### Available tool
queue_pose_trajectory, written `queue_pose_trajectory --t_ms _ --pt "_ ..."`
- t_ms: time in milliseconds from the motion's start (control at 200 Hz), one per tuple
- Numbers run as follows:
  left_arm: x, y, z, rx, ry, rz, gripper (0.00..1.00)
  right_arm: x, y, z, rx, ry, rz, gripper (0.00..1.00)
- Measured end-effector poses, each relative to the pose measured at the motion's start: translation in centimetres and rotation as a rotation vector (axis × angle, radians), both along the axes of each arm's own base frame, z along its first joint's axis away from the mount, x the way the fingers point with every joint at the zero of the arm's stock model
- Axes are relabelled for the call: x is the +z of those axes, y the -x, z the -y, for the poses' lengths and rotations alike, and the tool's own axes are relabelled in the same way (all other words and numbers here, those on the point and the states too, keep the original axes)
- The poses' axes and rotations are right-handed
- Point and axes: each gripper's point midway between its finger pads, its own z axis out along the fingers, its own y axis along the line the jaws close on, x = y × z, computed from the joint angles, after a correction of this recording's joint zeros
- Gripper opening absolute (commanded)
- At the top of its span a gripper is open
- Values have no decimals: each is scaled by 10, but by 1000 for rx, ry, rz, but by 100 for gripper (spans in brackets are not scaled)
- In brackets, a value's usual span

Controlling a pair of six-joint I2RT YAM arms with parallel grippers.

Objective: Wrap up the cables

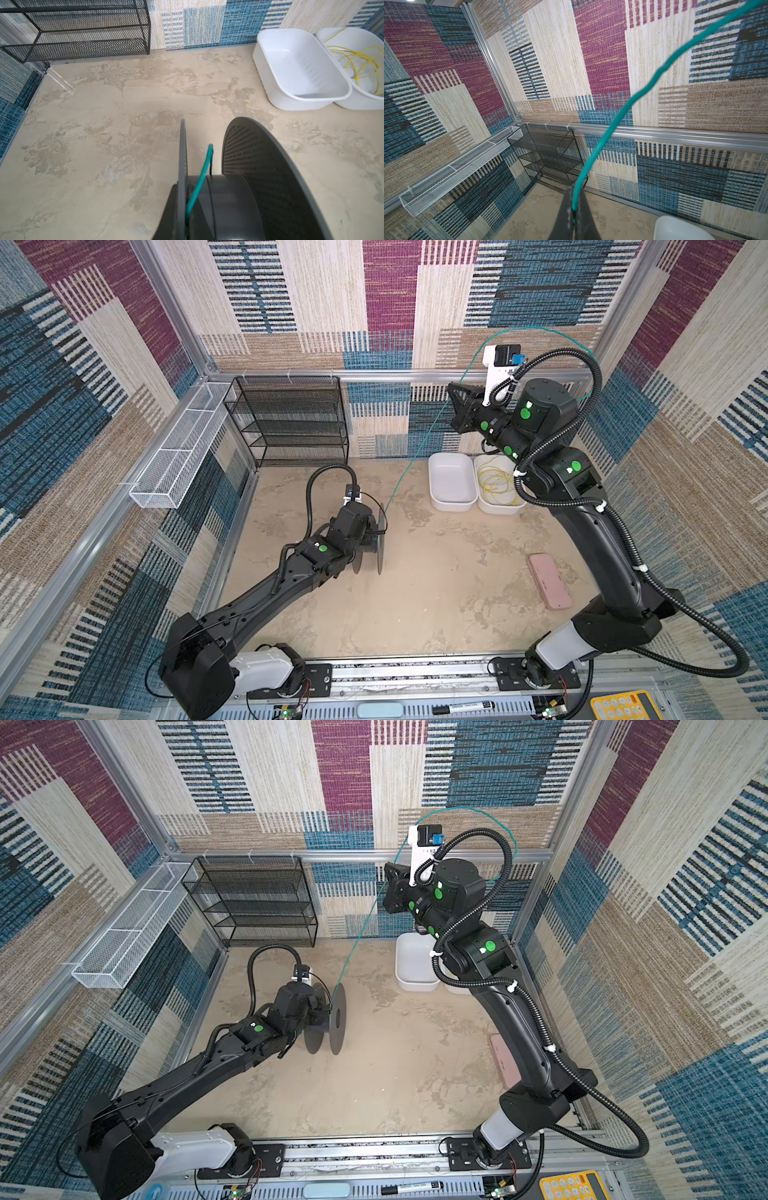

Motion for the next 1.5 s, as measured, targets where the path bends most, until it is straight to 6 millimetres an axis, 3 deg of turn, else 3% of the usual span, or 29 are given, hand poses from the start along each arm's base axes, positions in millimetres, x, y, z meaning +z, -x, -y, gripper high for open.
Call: queue_pose_trajectory --t_ms 165,361,501,726,821,906,1037,1107,1337,1497 --pt "6 22 11 -75 15 2 0 -3 -29 7 -10 0 -17 0" --pt "14 43 20 -160 28 22 0 -23 -70 25 -31 -8 -79 0" --pt "31 60 24 -244 46 58 0 -51 -101 40 -48 -8 -148 0" --pt "76 91 24 -392 85 166 0 -106 -148 64 -44 -50 -290 0" --pt "76 106 16 -437 54 154 0 -122 -161 68 -51 -68 -320 0" --pt "83 114 9 -449 55 162 0 -139 -169 67 -48 -81 -343 0" --pt "103 123 3 -463 77 186 0 -191 -172 67 -56 -100 -427 0" --pt "108 123 5 -467 78 182 0 -209 -174 68 -62 -107 -450 0" --pt "101 120 17 -505 69 129 0 -231 -174 71 -75 -127 -442 0" --pt "103 119 21 -518 81 120 0 -235 -171 73 -80 -137 -430 0"
